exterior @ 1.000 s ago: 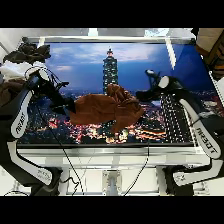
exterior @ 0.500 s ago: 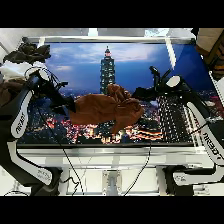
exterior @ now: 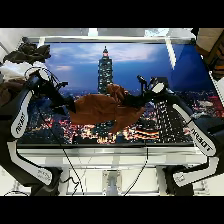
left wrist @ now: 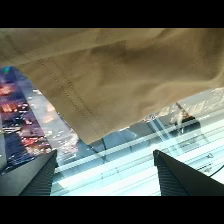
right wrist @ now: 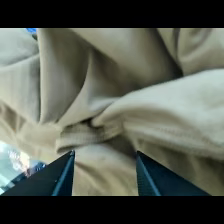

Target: Fold the shirts.

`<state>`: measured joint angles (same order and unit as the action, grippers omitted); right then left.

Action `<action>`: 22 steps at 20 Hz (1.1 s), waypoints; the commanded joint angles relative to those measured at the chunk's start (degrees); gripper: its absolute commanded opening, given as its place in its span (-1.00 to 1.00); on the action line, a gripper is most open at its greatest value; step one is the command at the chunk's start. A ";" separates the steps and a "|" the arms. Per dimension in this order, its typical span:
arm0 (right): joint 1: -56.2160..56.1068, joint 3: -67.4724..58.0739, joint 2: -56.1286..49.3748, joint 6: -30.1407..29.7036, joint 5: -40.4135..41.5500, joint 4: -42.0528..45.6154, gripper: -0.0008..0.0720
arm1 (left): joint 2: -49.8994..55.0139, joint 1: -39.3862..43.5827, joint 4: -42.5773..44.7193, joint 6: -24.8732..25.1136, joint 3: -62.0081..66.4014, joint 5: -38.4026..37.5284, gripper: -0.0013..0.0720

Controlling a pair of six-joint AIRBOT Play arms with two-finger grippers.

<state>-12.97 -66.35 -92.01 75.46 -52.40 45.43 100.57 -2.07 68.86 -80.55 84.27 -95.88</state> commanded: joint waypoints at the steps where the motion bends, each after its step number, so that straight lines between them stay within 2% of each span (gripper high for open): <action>1: -0.35 0.04 -1.05 -0.04 3.39 -0.42 0.19 | -0.04 -0.02 0.13 0.42 0.00 0.26 0.91; 6: -0.33 0.04 -3.96 -0.04 8.70 -2.60 0.16 | -0.04 -0.02 0.13 0.42 0.00 0.24 0.91; 8: -0.35 0.04 -4.74 -0.11 9.09 -3.26 0.01 | -0.04 -0.02 0.13 0.42 0.00 0.28 0.91; 9: -0.35 0.04 -4.85 -0.13 9.33 -3.30 0.01 | -0.04 -0.02 0.13 0.44 0.00 0.26 0.91; 10: -0.33 0.02 -4.85 -0.42 9.70 -3.30 -0.26 | -0.04 -0.02 0.13 0.42 0.00 0.26 0.91; 11: -0.33 0.02 -4.85 -0.57 10.21 -3.30 -0.64 | -0.04 -0.04 0.13 0.42 0.00 0.26 0.91; 12: -0.33 0.02 -4.85 -0.92 10.71 -3.30 -0.90 | -0.04 -0.04 0.13 0.42 0.00 0.26 0.91; 15: 0.26 -0.17 -3.91 -3.58 10.45 -2.12 -0.90 | -0.04 -0.02 0.20 0.68 0.00 0.63 0.91; 19: 6.01 -2.86 2.27 -0.72 5.66 10.60 -0.90 | -0.04 -0.02 0.13 0.87 -0.02 2.23 0.91; 22: 12.70 -3.48 7.30 -0.26 0.72 14.43 -0.91 | -0.04 -0.04 -0.26 -1.27 -2.12 2.36 0.91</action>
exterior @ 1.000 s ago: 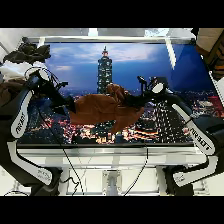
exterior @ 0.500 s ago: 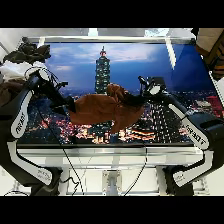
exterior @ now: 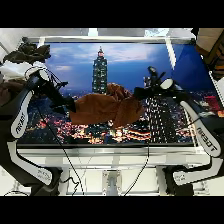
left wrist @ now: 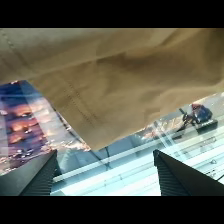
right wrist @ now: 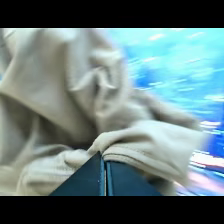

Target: Fold the shirts.

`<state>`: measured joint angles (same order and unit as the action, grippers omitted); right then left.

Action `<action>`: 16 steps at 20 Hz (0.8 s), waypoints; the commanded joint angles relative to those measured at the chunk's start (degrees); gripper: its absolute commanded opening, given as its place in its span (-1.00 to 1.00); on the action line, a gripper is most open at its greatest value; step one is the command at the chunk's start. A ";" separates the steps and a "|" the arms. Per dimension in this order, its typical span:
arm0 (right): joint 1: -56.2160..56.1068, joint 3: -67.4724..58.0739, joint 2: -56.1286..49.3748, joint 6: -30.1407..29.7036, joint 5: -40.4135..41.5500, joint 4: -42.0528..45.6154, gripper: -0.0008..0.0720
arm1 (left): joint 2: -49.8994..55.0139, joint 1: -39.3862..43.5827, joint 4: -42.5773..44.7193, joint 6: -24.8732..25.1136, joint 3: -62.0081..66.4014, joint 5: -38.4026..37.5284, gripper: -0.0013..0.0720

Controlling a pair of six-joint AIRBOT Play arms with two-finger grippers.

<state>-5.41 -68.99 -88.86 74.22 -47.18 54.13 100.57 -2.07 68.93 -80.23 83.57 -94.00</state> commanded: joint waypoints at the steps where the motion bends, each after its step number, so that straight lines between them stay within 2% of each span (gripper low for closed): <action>1: 6.97 -0.83 5.33 0.98 -5.79 5.66 -0.91 | -0.04 -0.02 -0.79 -1.86 -3.02 0.57 0.91; 6: 8.76 -0.79 6.47 0.24 -8.00 5.68 -0.91 | -0.02 0.00 -6.34 -1.16 -11.15 3.93 0.91; 10: 8.24 -0.79 6.47 -0.15 -8.35 5.40 -0.91 | 0.02 0.07 -13.16 -0.83 -12.04 8.98 0.90; 12: 8.26 -0.79 6.47 -0.15 -8.92 5.46 -0.91 | 0.02 0.31 -13.44 -0.81 -12.04 9.70 0.88; 13: 8.26 -0.79 6.47 -0.15 -9.03 5.44 -0.91 | 0.02 0.39 -13.44 -0.81 -12.04 10.03 0.63; 14: 8.26 -0.79 6.47 -0.15 -9.09 5.46 -0.91 | 0.02 0.42 -13.51 -0.81 -12.04 10.56 0.09; 15: 8.26 -0.79 6.47 -0.15 -9.11 5.44 -0.91 | 0.02 0.42 -13.53 -0.81 -12.04 11.13 -0.61; 16: 8.26 -0.79 6.47 -0.13 -9.14 5.44 -0.91 | 0.02 0.42 -13.88 -0.79 -12.02 11.63 -0.91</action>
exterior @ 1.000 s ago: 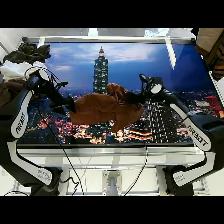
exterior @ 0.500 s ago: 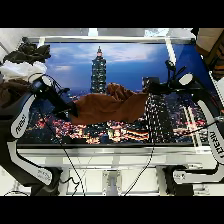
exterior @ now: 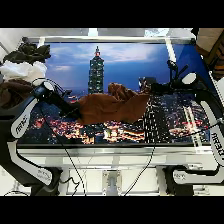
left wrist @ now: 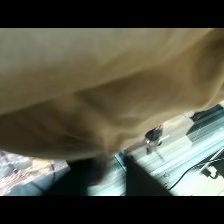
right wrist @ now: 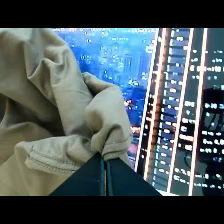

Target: Fold the shirts.

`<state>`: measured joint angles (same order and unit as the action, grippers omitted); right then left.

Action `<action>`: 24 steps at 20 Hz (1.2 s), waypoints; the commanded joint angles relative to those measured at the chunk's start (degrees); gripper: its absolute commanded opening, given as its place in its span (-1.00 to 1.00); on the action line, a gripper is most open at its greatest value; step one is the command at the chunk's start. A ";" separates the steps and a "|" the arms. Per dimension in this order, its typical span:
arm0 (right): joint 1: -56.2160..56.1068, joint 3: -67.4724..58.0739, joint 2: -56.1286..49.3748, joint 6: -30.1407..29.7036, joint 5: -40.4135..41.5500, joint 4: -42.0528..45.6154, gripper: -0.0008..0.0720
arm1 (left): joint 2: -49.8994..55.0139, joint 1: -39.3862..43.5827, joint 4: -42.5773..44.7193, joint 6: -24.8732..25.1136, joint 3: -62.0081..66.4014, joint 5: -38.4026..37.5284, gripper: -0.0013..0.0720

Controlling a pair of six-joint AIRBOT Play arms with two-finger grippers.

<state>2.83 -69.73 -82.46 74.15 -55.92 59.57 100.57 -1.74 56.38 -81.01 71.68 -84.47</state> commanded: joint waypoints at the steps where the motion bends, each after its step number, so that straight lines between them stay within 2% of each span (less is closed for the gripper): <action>1: 0.02 -0.09 0.09 -0.13 -0.37 0.02 -0.91 | 0.02 0.07 -2.40 0.44 -0.13 2.32 -0.92; 3: 0.07 -0.11 1.11 -1.57 0.35 0.57 -0.91 | -0.15 0.04 -9.53 4.04 0.42 2.36 -0.92; 7: 1.01 -4.55 7.26 -2.21 0.57 3.67 -0.91 | -3.89 0.04 -37.75 13.49 6.95 5.90 -0.93; 8: 1.90 -6.80 9.31 -2.23 0.35 2.82 -0.91 | -5.86 0.04 -41.99 15.10 9.84 7.65 -0.93; 11: 6.05 -14.10 16.39 -2.23 0.11 1.20 -0.91 | -14.29 0.04 -43.65 16.72 21.42 15.10 -0.93; 13: 9.75 -18.75 21.81 -2.27 -2.36 -0.92 -0.91 | -21.38 0.04 -40.04 17.44 27.96 21.68 -0.93; 14: 11.74 -20.87 24.90 -3.04 -3.93 -1.29 -0.91 | -24.96 0.04 -35.26 17.09 30.47 24.13 -0.93; 16: 15.91 -24.24 31.21 -3.58 -6.56 -1.29 -0.92 | -32.57 0.04 -20.52 11.06 33.53 26.14 -0.93; 18: 19.30 -27.30 36.96 -4.17 -8.81 -1.33 -0.92 | -39.45 0.07 -8.02 6.03 33.83 24.11 -0.93; 20: 20.11 -29.64 40.81 -5.66 -8.81 -1.53 -0.92 | -43.93 0.07 -0.68 3.04 33.83 23.39 -0.93; 22: 20.04 -31.30 40.94 -5.68 -9.86 -3.26 -0.92 | -44.70 0.07 4.50 -0.57 33.83 21.44 -0.93; 24: 20.04 -31.32 38.40 -5.68 -11.85 -7.41 -0.92 | -42.47 0.07 5.90 -1.11 33.81 14.51 -0.93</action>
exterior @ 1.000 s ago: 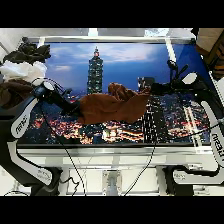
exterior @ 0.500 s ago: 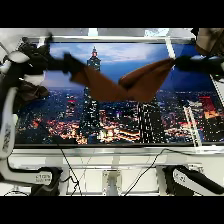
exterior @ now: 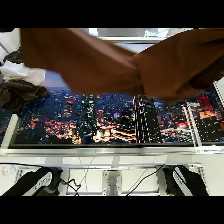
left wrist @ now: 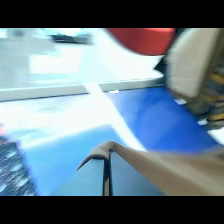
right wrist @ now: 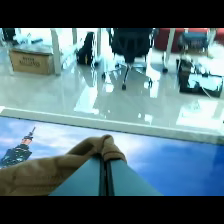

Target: Fold the shirts.

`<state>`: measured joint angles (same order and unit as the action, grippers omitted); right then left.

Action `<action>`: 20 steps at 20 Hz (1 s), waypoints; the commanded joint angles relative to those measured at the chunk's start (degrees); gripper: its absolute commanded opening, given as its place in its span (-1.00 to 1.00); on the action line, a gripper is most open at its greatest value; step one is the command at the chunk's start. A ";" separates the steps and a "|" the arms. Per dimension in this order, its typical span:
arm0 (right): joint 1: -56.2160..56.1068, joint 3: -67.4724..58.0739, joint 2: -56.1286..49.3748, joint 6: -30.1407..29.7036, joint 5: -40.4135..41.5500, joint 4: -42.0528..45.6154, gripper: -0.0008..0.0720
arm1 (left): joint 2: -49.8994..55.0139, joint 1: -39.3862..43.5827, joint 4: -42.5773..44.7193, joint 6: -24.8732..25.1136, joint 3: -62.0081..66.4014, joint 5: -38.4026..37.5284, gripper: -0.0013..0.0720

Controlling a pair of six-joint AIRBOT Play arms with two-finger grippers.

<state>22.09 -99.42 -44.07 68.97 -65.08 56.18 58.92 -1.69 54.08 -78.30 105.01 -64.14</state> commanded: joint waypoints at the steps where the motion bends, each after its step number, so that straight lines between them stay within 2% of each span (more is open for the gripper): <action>1: 0.79 -1.57 -2.29 -0.68 -4.44 -7.02 -0.92 | 1.22 0.04 8.76 -4.17 0.22 -9.05 -0.93; 4: 0.33 -1.33 -12.90 -1.36 -10.71 -16.41 -0.91 | 9.62 1.16 11.21 -5.53 -1.25 -14.95 -0.93; 5: -0.98 -1.33 -16.83 -1.36 -11.23 -16.94 -0.91 | 13.62 1.90 12.81 -6.12 -1.66 -15.72 -0.93; 8: -9.86 -1.36 -30.58 -1.29 -7.02 -12.11 -0.91 | 27.23 3.58 16.87 -9.68 -1.86 -12.31 -0.93; 9: -13.07 -1.36 -35.63 -1.29 -2.49 -9.66 -0.90 | 31.80 3.37 16.35 -12.20 -1.66 -8.70 -0.84; 10: -15.45 -1.38 -39.74 -1.31 2.64 -8.55 -0.85 | 35.34 2.93 14.71 -14.95 -0.94 -4.87 -0.03; 11: -16.98 -1.38 -42.86 -1.51 8.70 -8.55 -0.34 | 37.38 2.12 11.39 -16.48 -0.11 -1.03 0.91; 12: -17.88 -1.38 -44.54 -2.19 14.29 -8.22 -0.06 | 38.07 1.11 6.99 -16.37 0.44 3.21 0.93; 14: -18.05 -1.57 -44.85 -4.46 21.14 -3.98 -0.03 | 37.55 -0.59 3.34 -14.62 1.46 10.58 0.93; 15: -17.33 -2.32 -44.54 -4.15 21.33 0.04 -0.03 | 37.33 -1.49 3.37 -14.38 2.91 11.69 0.93; 17: -15.23 -2.62 -43.58 -0.57 17.09 7.98 -0.03 | 37.20 -2.93 3.39 -12.37 5.33 9.51 0.93; 20: -11.87 -1.75 -43.34 3.93 -1.62 18.80 -0.03 | 37.35 -3.61 7.67 -8.85 5.79 -2.80 0.93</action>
<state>8.03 -101.65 -87.07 68.99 -54.54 63.13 95.68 -4.25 59.27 -89.82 109.65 -59.66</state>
